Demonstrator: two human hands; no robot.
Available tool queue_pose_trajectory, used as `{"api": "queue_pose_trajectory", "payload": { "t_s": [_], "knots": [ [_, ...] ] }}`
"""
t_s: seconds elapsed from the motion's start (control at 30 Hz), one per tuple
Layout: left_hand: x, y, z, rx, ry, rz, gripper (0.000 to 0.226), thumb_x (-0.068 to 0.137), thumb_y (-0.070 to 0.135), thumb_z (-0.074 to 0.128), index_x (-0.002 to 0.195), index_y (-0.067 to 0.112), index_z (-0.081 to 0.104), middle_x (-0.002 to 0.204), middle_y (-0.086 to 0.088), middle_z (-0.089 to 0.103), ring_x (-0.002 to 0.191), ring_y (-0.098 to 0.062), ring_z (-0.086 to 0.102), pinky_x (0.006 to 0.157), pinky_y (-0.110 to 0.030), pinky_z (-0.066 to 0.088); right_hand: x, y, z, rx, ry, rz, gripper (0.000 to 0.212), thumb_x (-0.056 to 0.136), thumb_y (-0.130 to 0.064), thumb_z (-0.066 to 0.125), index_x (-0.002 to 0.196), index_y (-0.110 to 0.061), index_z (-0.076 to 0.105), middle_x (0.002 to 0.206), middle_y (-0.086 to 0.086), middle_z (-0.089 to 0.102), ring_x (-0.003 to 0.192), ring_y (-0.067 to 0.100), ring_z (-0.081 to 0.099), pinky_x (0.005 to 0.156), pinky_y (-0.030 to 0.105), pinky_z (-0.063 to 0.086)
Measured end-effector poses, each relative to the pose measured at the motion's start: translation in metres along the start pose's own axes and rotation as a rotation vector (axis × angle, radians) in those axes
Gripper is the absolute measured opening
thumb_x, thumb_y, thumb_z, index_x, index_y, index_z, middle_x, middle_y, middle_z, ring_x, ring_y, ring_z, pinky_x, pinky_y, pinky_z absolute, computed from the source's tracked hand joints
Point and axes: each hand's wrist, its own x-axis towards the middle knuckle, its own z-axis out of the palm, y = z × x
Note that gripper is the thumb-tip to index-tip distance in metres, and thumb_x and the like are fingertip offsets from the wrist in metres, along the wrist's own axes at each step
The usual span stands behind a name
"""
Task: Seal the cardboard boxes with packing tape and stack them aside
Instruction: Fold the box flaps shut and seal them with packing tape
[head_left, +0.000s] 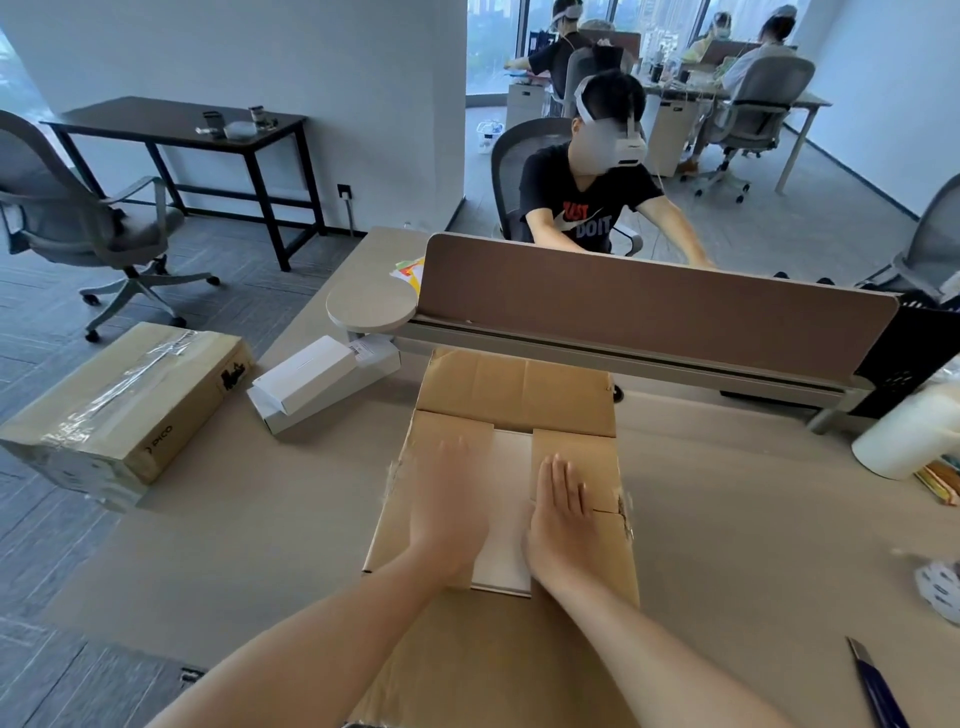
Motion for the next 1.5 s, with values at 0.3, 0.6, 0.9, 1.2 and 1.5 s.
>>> {"api": "queue_pose_trajectory", "payload": {
  "t_s": [0.3, 0.6, 0.9, 1.2, 1.5],
  "knots": [
    [-0.003, -0.004, -0.008, -0.061, -0.019, 0.065, 0.057, 0.107, 0.040, 0.014, 0.159, 0.020, 0.002, 0.166, 0.006, -0.004, 0.152, -0.020, -0.016, 0.121, -0.050, -0.013, 0.009, 0.005, -0.008, 0.044, -0.150, -0.030, 0.066, 0.105, -0.042, 0.018, 0.153, -0.009, -0.015, 0.160, 0.004, -0.022, 0.147, 0.018, -0.022, 0.120, 0.037, -0.012],
    [-0.094, -0.037, -0.036, 0.023, -0.142, 0.408, 0.086, 0.088, 0.083, 0.027, 0.156, 0.042, -0.007, 0.162, 0.020, -0.009, 0.147, -0.010, -0.028, 0.118, -0.049, -0.022, -0.087, 0.024, -0.040, -0.018, -0.207, -0.393, 0.092, 0.087, -0.077, 0.035, 0.152, -0.037, -0.017, 0.155, -0.020, -0.029, 0.141, 0.009, -0.034, 0.119, 0.037, -0.013],
    [-0.154, -0.067, -0.022, 0.174, -0.237, 0.467, 0.120, 0.066, 0.091, 0.049, 0.147, 0.047, -0.027, 0.156, 0.020, -0.032, 0.142, -0.017, -0.039, 0.116, -0.051, -0.024, -0.149, 0.027, -0.018, -0.252, -0.252, -0.534, 0.120, 0.069, -0.078, 0.058, 0.149, -0.041, -0.022, 0.155, -0.012, -0.036, 0.142, 0.018, -0.036, 0.117, 0.047, -0.017],
    [-0.133, -0.046, -0.098, -0.065, -0.541, 0.385, 0.088, 0.074, 0.056, 0.079, 0.149, 0.037, 0.038, 0.154, 0.018, 0.037, 0.142, -0.007, 0.032, 0.120, -0.033, 0.023, -0.117, 0.012, -0.097, 0.062, -0.668, -0.411, 0.089, 0.072, -0.056, 0.077, 0.147, -0.041, 0.031, 0.154, -0.021, 0.028, 0.141, 0.005, 0.029, 0.114, 0.027, 0.026],
    [-0.053, -0.022, -0.161, -0.190, -0.320, 0.317, 0.008, 0.081, 0.033, 0.079, 0.089, 0.031, 0.079, 0.083, 0.021, 0.070, 0.081, 0.002, 0.063, 0.076, -0.015, 0.047, -0.044, 0.004, -0.144, 0.186, -0.443, -0.407, 0.007, 0.087, -0.035, 0.070, 0.081, -0.032, 0.068, 0.080, -0.015, 0.066, 0.075, -0.001, 0.061, 0.071, 0.017, 0.045]
  ]
}}
